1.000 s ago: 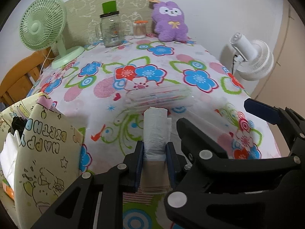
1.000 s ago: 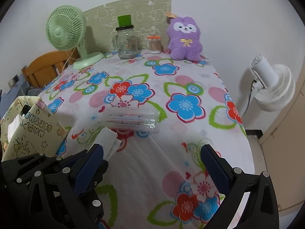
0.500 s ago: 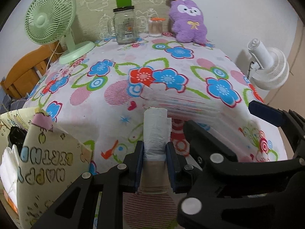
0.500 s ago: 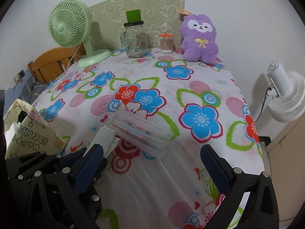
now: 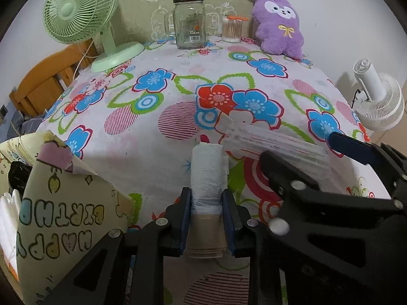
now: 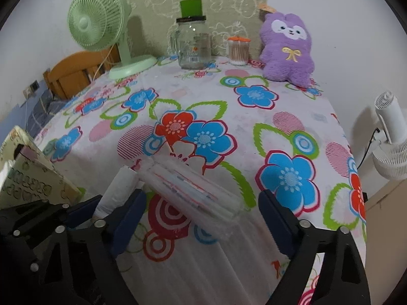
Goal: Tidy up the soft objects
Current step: 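Grasp the clear red-striped plastic bag with the right gripper while the left holds the pad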
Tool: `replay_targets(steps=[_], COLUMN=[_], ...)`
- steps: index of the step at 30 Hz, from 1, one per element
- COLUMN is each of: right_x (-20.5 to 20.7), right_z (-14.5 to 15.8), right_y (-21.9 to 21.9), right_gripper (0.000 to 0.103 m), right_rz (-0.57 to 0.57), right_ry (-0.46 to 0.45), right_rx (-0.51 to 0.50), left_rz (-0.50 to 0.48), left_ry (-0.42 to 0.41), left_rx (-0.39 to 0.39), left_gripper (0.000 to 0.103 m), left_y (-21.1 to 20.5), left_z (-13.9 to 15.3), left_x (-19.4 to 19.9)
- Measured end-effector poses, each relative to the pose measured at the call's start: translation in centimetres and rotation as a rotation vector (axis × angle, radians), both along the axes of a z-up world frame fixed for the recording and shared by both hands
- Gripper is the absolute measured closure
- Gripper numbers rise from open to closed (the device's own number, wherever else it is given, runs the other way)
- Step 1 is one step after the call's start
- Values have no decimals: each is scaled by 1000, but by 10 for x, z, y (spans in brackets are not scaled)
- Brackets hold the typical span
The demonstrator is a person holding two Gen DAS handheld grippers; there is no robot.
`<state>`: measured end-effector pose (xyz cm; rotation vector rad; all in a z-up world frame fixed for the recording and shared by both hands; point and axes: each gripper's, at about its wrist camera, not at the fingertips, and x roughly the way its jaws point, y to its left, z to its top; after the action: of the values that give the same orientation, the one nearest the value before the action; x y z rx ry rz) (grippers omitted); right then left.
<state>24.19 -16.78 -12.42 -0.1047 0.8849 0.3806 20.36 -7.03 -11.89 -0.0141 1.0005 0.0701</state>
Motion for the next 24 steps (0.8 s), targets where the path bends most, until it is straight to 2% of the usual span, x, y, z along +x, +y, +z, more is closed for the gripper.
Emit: replay_targets(steps=[9, 12, 14, 17, 24], right_x=[9, 7, 4, 1, -8], right_z=[-12, -11, -9, -9, -7], right_y=[5, 6, 5, 3, -2], right_gripper=[38, 51, 65, 74, 82], right_rz=[21, 16, 15, 17, -1], right_ry=[43, 44, 41, 53, 63], right_rx=[-19, -36, -49, -46, -38], left_rz=[-11, -15, -19, -34, -63], left_ry=[-13, -16, -17, -16, -12], left_rx=[16, 22, 24, 23, 17], left_gripper=[79, 79, 79, 79, 79], left_y=[-2, -3, -4, -5, -9], left_z=[-1, -1, 0, 0, 1], left_x=[-1, -1, -2, -4, -10])
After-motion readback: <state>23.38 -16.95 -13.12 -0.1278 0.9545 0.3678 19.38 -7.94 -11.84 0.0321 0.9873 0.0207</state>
